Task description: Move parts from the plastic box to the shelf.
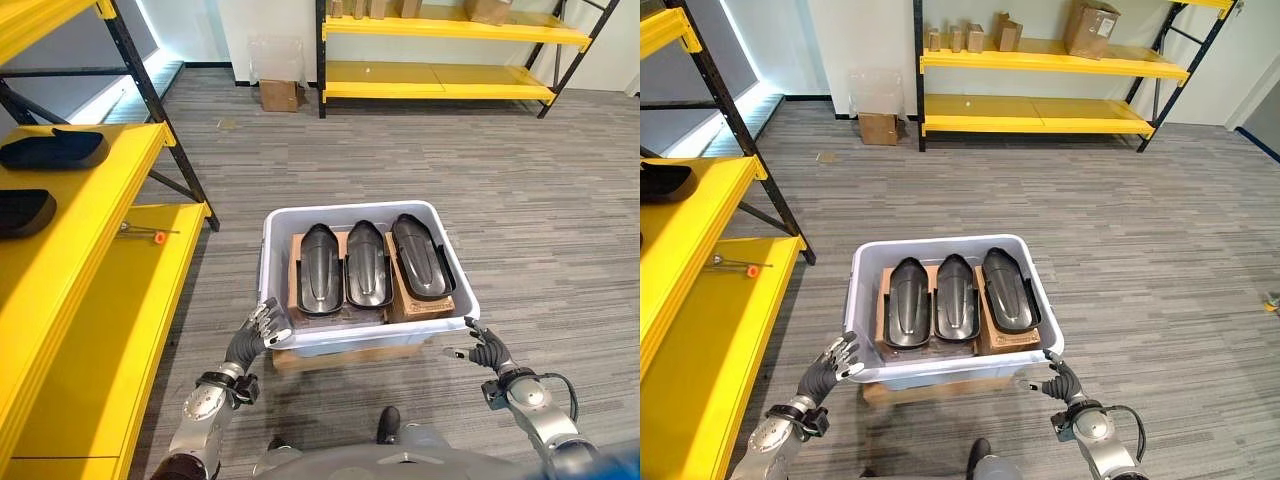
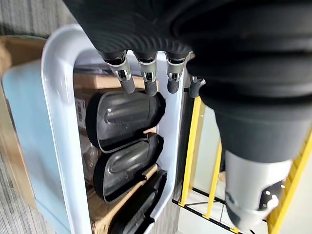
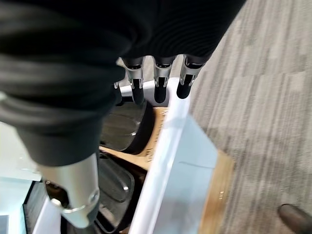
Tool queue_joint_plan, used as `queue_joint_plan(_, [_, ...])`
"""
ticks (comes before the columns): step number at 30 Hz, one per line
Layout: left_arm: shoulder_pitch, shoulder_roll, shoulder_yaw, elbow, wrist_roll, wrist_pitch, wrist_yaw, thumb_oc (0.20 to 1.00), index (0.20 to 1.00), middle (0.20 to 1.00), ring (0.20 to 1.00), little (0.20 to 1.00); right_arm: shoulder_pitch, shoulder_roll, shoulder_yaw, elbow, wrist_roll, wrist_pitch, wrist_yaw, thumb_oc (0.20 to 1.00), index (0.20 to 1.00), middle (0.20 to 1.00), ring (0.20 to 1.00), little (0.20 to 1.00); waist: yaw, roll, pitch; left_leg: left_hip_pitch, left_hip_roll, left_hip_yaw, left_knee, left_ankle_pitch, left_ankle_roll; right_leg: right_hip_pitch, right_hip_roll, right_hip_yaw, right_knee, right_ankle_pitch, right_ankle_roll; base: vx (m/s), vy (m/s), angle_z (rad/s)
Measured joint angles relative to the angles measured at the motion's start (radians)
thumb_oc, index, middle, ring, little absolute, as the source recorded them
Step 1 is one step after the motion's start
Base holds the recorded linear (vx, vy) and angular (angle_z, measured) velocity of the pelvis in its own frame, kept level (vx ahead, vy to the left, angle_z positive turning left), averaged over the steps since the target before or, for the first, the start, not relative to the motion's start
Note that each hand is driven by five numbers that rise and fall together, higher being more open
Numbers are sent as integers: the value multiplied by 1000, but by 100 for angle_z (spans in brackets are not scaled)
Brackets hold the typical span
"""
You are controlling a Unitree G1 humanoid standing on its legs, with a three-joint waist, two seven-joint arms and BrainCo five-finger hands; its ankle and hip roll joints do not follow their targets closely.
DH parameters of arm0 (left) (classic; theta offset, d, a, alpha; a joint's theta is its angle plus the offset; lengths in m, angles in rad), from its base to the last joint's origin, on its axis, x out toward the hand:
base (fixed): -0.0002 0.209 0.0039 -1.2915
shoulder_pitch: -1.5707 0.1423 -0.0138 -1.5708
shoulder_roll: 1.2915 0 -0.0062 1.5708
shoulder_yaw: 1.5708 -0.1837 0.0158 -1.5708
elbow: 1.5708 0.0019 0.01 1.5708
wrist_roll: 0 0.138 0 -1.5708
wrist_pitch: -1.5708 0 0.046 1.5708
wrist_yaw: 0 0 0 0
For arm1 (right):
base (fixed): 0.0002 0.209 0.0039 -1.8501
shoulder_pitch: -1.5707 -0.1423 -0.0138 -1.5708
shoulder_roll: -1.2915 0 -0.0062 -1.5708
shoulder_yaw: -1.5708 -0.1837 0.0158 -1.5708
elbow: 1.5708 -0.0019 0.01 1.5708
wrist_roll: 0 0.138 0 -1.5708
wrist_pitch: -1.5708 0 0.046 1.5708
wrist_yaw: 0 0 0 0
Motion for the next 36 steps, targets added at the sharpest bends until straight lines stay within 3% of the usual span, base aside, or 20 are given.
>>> queue_joint_plan(3, [12,6,-1,-1,1,12,-10,1000,1000,1000,1000,1000,-1,0,0,-65,-4,0,-53,1000,1000,1000,1000,1000,4,5,-2,12,-15,-7,6,-9,-4,49,-3,-13,-64,31,9,31,-62,11])
queue_joint_plan(13, [27,31,-2,-50,4,77,-43,1000,1000,1000,1000,1000,-186,-75,-46,-95,-39,-13,-133,1000,1000,1000,1000,1000,59,13,18,13,-1,-25,6,-8,-5,65,13,-27,-81,29,9,40,-81,4])
queue_joint_plan(18, [-7,62,-11,-98,1,101,-44,1000,1000,1000,1000,1000,-347,-138,-48,-43,-40,40,-157,1000,1000,1000,1000,1000,88,31,62,-60,8,-49,38,-6,-5,20,9,-41,-76,31,6,-60,-49,9])
queue_joint_plan(23, [-124,85,-36,-99,-26,102,-41,1000,1000,1000,1000,1000,-561,-150,-40,74,-24,96,-183,1000,1000,1000,1000,1000,111,56,142,-165,14,-67,102,4,-9,-72,9,-46,-39,50,-19,-193,-9,7])
queue_joint_plan(25, [-223,96,-69,-100,-62,101,-36,1000,1000,1000,1000,1000,-698,-168,-11,191,-11,110,-183,1000,1000,1000,1000,1000,118,87,222,-241,15,-100,121,21,-3,-134,-1,-72,-3,48,-26,-173,-31,33])
queue_joint_plan(27, [-259,96,-69,-101,-78,101,-34,1000,1000,1000,1000,1000,-716,-166,1,211,16,112,-178,1000,1000,1000,1000,1000,132,98,264,-249,16,-106,122,28,-4,-143,-2,-79,9,46,-36,-170,-47,13])
queue_joint_plan(33, [-310,105,-75,-140,-117,97,27,1000,1000,1000,1000,1000,-788,-171,31,223,60,124,-238,1000,1000,1000,1000,1000,147,99,367,-353,20,-122,157,36,-2,-269,-25,-89,112,15,-62,-120,-27,7])
queue_joint_plan(36, [-319,105,-93,-145,-122,97,29,1000,1000,1000,1000,1000,-845,-171,24,297,111,129,-299,1000,1000,1000,1000,1000,148,108,376,-393,12,-134,174,36,-1,-330,-50,-88,183,-18,-58,-60,-11,9])
